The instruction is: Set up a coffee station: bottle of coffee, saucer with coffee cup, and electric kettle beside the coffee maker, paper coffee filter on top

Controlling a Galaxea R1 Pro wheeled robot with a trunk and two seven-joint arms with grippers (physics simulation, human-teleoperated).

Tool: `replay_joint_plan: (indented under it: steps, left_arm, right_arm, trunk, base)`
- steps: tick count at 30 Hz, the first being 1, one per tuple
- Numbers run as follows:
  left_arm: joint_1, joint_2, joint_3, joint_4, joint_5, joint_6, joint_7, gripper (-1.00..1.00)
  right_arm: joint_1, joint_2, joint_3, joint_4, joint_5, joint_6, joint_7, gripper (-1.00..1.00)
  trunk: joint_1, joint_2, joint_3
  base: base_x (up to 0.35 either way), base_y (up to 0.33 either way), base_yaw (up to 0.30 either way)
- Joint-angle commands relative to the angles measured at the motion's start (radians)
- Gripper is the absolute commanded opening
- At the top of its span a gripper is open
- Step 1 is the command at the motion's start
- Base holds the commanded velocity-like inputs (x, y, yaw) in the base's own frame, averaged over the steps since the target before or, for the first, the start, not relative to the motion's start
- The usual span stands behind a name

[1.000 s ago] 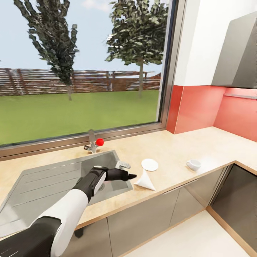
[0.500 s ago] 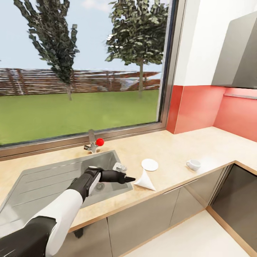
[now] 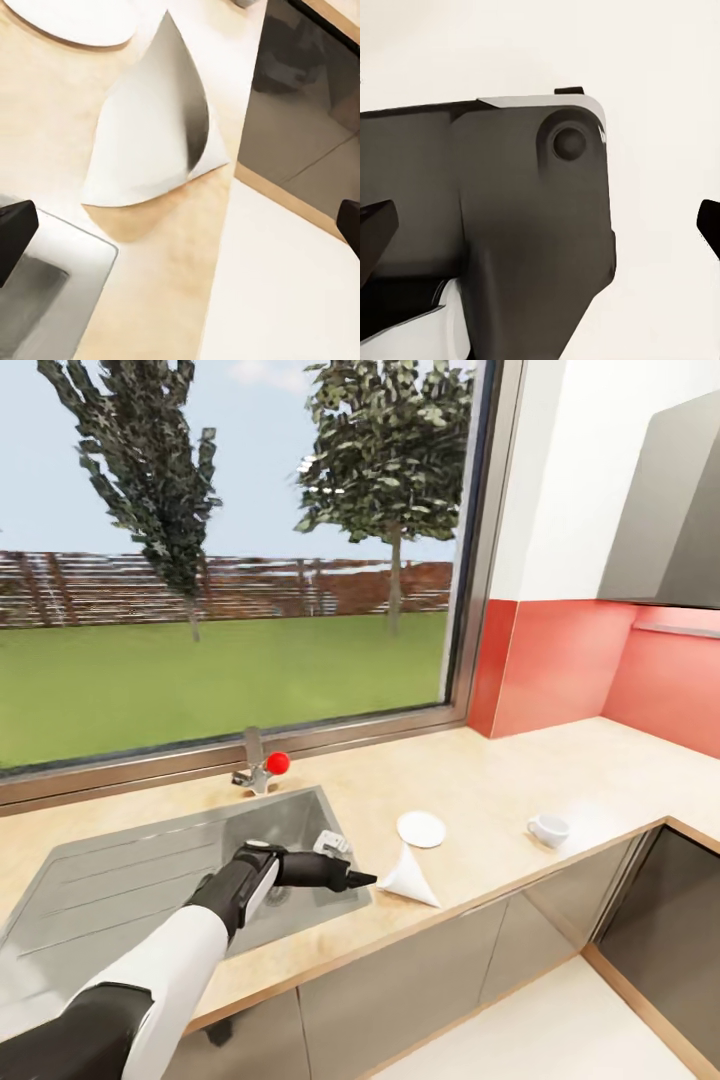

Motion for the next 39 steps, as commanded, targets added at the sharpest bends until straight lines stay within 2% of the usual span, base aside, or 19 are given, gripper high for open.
replay_joint_plan:
  steps: [1, 11, 16, 21, 23, 28, 31, 39]
  left_arm:
    - [0.002, -0.001, 0.003, -0.002, -0.007, 0.008, -0.004, 1.00]
    - [0.006, -0.002, 0.001, -0.002, -0.007, 0.008, -0.002, 1.00]
    - [0.010, -0.003, 0.001, -0.002, -0.006, 0.008, -0.003, 1.00]
    - [0.038, 0.000, 0.001, -0.002, -0.006, 0.009, -0.009, 1.00]
    - [0.043, 0.021, 0.000, -0.002, -0.013, 0.009, -0.021, 1.00]
    - [0.044, 0.035, -0.004, -0.002, -0.033, 0.009, -0.083, 1.00]
    - [0.044, 0.036, -0.006, -0.001, -0.045, 0.007, -0.095, 1.00]
    - [0.045, 0.034, -0.005, -0.002, -0.049, 0.005, -0.098, 1.00]
  right_arm:
    - [-0.001, 0.001, -0.007, -0.001, 0.000, -0.003, 0.000, 1.00]
    - [0.000, 0.001, -0.007, -0.001, 0.000, -0.003, 0.001, 1.00]
    - [-0.001, 0.001, -0.007, -0.001, 0.000, -0.003, 0.001, 1.00]
    - [-0.001, 0.000, -0.007, -0.001, 0.000, -0.003, 0.001, 1.00]
    - [-0.001, 0.001, -0.007, -0.001, 0.000, -0.003, 0.001, 1.00]
    - [-0.001, 0.001, -0.007, -0.001, 0.000, -0.003, 0.001, 1.00]
    - [-0.001, 0.001, -0.007, -0.001, 0.000, -0.003, 0.001, 1.00]
    - [-0.001, 0.001, -0.007, -0.001, 0.000, -0.003, 0.001, 1.00]
  trunk:
    - [0.001, -0.002, -0.002]
    - [0.001, -0.002, -0.002]
    - [0.001, -0.002, -0.002]
    - [0.001, -0.002, -0.002]
    - [0.001, -0.002, -0.002]
    - [0.001, -0.002, -0.002]
    - [0.001, -0.002, -0.002]
    - [0.001, -0.002, -0.002]
  base:
    - [0.317, 0.000, 0.000]
    - [0.282, 0.000, -0.007]
    - [0.029, 0.000, -0.203]
    - [0.002, 0.000, -0.042]
    - [0.000, 0.000, -0.004]
    - [0.000, 0.000, -0.001]
    - [0.000, 0.000, -0.002]
    - [0.000, 0.000, -0.186]
